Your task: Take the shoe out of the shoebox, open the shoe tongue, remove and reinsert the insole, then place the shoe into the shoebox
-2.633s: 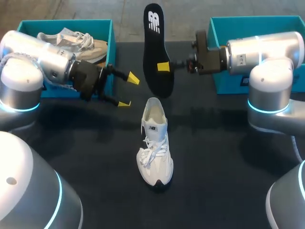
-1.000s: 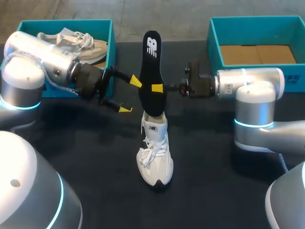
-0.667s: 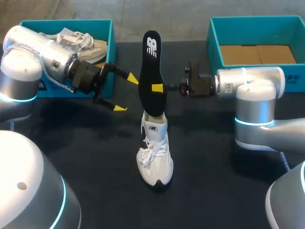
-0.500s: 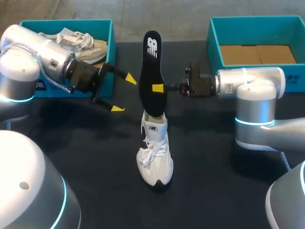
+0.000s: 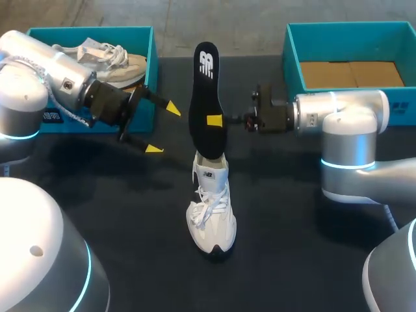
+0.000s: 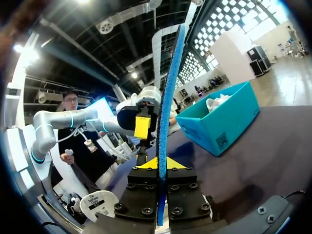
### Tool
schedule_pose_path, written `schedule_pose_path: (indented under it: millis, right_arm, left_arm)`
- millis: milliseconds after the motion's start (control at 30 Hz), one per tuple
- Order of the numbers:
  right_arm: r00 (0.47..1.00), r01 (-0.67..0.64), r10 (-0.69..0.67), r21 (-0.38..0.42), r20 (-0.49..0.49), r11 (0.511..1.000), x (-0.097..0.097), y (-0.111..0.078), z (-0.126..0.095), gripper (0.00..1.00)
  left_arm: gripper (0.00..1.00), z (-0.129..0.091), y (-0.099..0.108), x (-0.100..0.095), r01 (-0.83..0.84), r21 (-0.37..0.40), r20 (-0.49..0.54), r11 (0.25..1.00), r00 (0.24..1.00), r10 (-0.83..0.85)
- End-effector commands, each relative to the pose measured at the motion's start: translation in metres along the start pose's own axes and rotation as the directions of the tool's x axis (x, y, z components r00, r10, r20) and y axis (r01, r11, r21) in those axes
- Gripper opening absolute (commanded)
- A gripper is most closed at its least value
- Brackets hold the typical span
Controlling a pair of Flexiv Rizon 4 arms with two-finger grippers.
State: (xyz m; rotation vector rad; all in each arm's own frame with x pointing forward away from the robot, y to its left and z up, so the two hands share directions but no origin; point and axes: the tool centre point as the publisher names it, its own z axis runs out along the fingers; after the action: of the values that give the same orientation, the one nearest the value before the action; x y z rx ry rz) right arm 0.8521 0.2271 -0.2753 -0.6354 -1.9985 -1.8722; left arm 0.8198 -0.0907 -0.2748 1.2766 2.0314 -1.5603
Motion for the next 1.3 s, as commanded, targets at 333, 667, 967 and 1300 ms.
schedule_pose_path:
  millis: [333, 667, 967, 1300]
  right_arm:
    - [1.0, 0.023, -0.023, 0.006, -0.01, 1.0, -0.003, -0.005, 0.001, 0.0]
    - [1.0, 0.019, -0.019, 0.007, -0.019, 1.0, -0.006, -0.013, 0.003, 0.0]
    - [1.0, 0.016, -0.016, 0.01, -0.026, 1.0, -0.008, -0.019, 0.005, 0.0]
    - [0.999, 0.019, -0.018, 0.014, -0.04, 1.0, -0.007, -0.023, 0.009, 0.0]
  left_arm:
    - [1.0, 0.001, -0.002, -0.003, -0.018, -0.004, 0.0, 1.0, 1.0, 0.018]
    - [1.0, 0.001, -0.002, -0.003, -0.016, -0.001, 0.017, 1.0, 1.0, 0.016]
    - [1.0, 0.006, 0.0, -0.002, -0.013, 0.0, 0.013, 1.0, 1.0, 0.013]
    - [1.0, 0.007, 0.007, 0.0, -0.008, -0.021, -0.003, 1.0, 1.0, 0.008]
